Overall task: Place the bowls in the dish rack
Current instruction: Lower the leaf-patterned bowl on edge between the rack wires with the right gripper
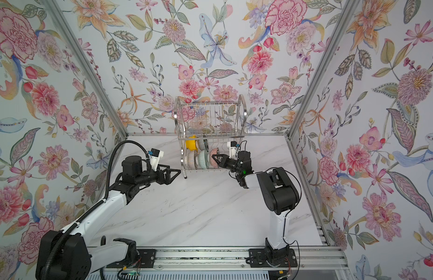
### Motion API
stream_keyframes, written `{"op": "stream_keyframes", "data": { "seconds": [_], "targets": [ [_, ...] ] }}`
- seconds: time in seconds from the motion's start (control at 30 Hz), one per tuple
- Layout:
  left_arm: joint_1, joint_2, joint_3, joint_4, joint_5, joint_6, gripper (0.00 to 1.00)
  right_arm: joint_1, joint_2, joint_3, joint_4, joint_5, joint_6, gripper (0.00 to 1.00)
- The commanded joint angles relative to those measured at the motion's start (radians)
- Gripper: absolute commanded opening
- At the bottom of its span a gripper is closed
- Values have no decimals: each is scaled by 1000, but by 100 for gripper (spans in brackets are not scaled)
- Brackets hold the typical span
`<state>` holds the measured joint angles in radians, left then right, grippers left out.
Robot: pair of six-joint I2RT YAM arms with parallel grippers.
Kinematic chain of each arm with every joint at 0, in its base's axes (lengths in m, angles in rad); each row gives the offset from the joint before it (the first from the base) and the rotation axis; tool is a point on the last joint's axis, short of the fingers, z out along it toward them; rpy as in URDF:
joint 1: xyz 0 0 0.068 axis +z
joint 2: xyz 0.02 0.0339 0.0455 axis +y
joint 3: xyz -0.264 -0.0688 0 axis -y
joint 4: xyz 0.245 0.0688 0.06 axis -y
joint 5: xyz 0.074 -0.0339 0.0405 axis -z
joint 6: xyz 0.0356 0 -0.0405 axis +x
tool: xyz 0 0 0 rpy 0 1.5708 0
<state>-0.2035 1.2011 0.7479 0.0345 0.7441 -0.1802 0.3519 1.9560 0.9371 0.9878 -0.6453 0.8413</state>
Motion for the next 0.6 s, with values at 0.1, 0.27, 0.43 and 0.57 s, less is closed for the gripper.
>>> {"op": "stream_keyframes", "data": {
  "seconds": [0.1, 0.27, 0.43, 0.57],
  "targets": [
    [-11, 9, 29, -21, -9, 6, 99, -2, -38, 8, -15, 24, -22, 16],
    [-11, 9, 31, -24, -11, 5, 99, -2, -45, 7, -21, 29, -28, 17],
    [-11, 11, 30, -24, -11, 5, 99, -2, -53, 2, -22, 33, -33, 19],
    [-11, 12, 30, -23, -10, 7, 99, 0, -62, -9, -19, 41, -41, 26]
  ]
}}
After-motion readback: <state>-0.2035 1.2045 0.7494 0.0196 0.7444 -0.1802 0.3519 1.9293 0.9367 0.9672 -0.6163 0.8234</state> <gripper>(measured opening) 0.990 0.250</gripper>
